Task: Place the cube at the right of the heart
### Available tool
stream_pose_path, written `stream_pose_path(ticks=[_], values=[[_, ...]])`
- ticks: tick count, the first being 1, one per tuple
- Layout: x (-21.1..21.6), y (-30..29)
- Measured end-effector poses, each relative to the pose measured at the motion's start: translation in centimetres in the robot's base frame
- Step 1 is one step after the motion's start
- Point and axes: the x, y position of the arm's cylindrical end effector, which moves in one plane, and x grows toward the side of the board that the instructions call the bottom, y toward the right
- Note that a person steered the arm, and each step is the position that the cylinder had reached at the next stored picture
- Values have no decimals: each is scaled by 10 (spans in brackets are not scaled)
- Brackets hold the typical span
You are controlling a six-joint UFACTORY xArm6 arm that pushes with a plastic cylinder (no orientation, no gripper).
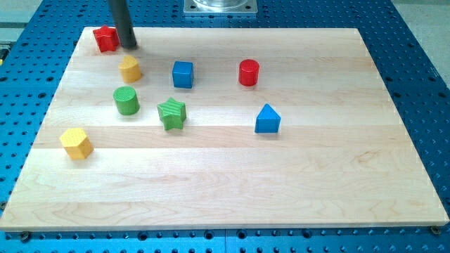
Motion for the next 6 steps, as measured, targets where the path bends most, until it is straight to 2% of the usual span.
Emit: stream_pose_path(ticks=[1,2,3,4,5,6], values=[[39,-28],[82,4],[93,58],[74,42],[43,55],[41,102]])
